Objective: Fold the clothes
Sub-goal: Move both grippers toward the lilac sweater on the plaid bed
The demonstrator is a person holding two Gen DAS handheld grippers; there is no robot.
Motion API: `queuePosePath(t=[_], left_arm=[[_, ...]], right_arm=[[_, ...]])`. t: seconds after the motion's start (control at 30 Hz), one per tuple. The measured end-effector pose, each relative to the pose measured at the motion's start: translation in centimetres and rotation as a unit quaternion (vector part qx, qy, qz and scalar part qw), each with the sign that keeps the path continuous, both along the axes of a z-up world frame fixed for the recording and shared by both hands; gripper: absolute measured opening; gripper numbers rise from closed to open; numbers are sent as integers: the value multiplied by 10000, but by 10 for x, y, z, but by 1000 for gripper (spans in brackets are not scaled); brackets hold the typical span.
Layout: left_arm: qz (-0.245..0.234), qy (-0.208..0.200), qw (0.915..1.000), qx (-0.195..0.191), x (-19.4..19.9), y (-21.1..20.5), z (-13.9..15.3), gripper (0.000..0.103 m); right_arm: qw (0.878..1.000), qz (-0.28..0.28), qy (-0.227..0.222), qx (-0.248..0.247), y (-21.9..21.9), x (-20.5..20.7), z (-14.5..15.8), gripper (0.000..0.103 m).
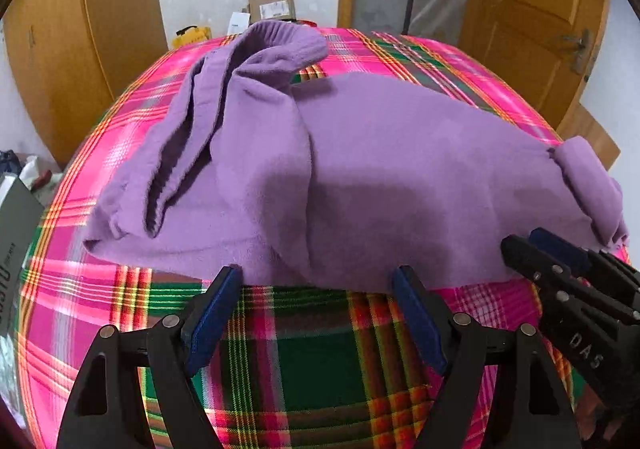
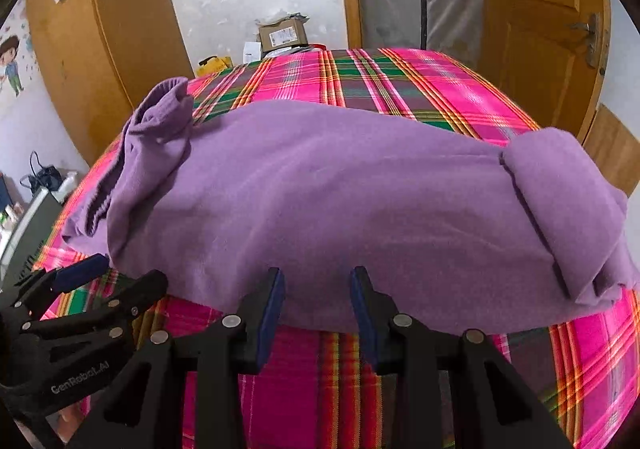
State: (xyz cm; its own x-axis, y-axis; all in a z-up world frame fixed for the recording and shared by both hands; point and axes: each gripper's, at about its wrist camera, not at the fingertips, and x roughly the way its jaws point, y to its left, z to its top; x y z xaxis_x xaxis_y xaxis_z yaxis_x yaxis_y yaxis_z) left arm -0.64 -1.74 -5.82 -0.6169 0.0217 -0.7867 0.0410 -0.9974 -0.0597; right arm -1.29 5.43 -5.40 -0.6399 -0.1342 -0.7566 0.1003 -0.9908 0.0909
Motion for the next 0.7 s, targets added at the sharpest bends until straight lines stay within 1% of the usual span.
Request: queuePosePath(t=[0.13,0.27,0.37,0.47,0.57,0.6,0.67,0.7], left_arm=[[-5,36,10000,-15,2,-1,-1,83],[49,-5,10000,11,3,-6,-1,88],[55,-23,10000,-6,-1,-4,0,89],[61,-57,10000,-10,-5,-3,-1,93],[-6,-155,9998,-149,-7,3,-4,102],[-11,-174,9997,-191,-7,5,-5,102],[-1,-169,9997,-155,-7,5,-5,102],[0,-168,9997,-152,-8,5,-5,102]], right_arm=[[9998,33,5,181,-5,0,-1,38],[9998,38,-9,198,-6,-1,-1,38],[9997,40,-16,225,-6,-1,-1,38],[9996,48,-26,261,-7,-1,-1,39],[9998,50,-42,170,-5,-3,-1,39],[9999,50,-44,127,-4,-3,-1,40],[9999,61,-43,114,-4,-3,-1,41],[9999,82,-43,110,-5,-3,-1,44]])
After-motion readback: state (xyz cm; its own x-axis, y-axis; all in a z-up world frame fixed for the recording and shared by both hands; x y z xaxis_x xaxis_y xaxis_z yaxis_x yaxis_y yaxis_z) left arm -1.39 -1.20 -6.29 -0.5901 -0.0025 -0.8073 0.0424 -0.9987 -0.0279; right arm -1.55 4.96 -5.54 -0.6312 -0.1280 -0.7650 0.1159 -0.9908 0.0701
